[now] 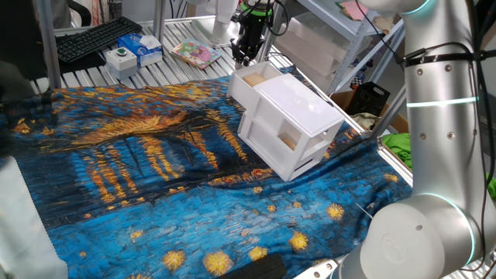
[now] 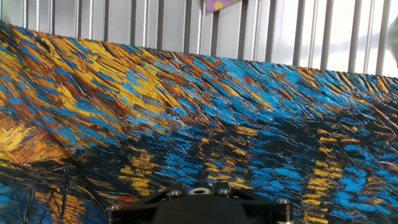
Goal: Put things in the drawer
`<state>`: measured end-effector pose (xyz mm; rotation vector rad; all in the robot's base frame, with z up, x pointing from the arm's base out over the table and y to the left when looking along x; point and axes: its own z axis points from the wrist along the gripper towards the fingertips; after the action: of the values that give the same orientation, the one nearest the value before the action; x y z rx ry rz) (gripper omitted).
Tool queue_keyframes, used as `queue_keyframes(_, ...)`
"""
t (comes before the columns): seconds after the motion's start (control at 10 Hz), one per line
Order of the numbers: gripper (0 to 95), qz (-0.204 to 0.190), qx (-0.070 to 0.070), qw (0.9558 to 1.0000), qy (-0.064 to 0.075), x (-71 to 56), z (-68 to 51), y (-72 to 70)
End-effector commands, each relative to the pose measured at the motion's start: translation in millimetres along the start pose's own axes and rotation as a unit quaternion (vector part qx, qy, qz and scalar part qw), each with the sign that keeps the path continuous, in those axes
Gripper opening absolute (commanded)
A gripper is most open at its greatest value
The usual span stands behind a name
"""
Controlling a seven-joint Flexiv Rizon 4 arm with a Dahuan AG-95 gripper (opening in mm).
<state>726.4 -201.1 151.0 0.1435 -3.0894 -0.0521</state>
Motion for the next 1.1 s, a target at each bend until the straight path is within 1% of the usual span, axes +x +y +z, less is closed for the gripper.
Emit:
queue_keyframes(0.1, 0.0, 0.0, -0.001, 1.0, -0.002, 0.3, 0.5, 0.4)
queue_keyframes(0.2, 0.0, -0.001, -0.001, 1.0, -0.001, 0.3, 0.5, 0.4)
queue_keyframes(0.4, 0.0, -0.002, 0.0, 1.0, 0.004, 0.3, 0.5, 0.4)
queue_keyframes(1.1, 0.0, 0.001, -0.001, 1.0, 0.002, -0.2, -0.3, 0.6)
